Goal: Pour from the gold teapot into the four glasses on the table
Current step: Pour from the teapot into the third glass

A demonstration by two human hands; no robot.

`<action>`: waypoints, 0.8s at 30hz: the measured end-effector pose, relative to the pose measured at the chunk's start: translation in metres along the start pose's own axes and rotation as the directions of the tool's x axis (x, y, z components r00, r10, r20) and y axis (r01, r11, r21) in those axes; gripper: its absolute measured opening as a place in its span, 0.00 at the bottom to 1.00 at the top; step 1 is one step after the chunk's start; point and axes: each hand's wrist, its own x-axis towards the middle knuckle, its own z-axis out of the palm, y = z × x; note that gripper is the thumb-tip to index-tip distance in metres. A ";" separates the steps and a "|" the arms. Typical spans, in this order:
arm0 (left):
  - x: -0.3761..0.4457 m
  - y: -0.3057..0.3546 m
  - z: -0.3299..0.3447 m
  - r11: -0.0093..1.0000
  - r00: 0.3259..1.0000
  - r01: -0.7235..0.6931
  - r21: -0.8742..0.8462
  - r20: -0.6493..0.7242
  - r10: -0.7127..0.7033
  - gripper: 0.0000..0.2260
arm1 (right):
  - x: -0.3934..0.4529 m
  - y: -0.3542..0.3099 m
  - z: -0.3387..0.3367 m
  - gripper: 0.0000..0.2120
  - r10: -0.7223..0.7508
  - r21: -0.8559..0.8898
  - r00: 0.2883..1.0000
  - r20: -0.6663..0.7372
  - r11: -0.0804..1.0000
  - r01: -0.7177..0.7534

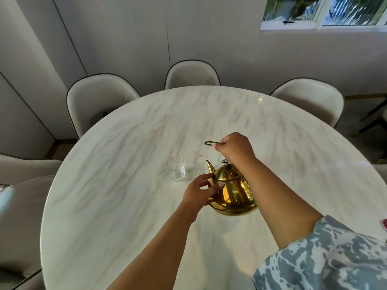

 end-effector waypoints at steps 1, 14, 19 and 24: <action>0.000 0.000 -0.001 1.000 1.000 0.010 -0.002 0.005 -0.010 0.26 | 0.001 -0.003 0.001 0.16 0.007 -0.013 1.000 0.008 1.000 -0.007; 0.007 0.004 -0.003 0.998 0.998 0.056 0.021 0.036 -0.057 0.23 | 0.020 -0.019 0.006 0.19 0.081 -0.132 0.996 0.047 0.988 -0.075; 0.006 0.008 -0.003 0.998 0.997 0.058 0.021 0.057 -0.059 0.23 | 0.026 -0.023 0.006 0.16 0.091 -0.179 0.994 0.062 0.981 -0.079; 0.007 0.013 -0.002 0.998 0.997 0.055 0.019 0.053 -0.056 0.24 | 0.032 -0.027 0.003 0.13 0.098 -0.234 0.993 0.068 0.969 -0.080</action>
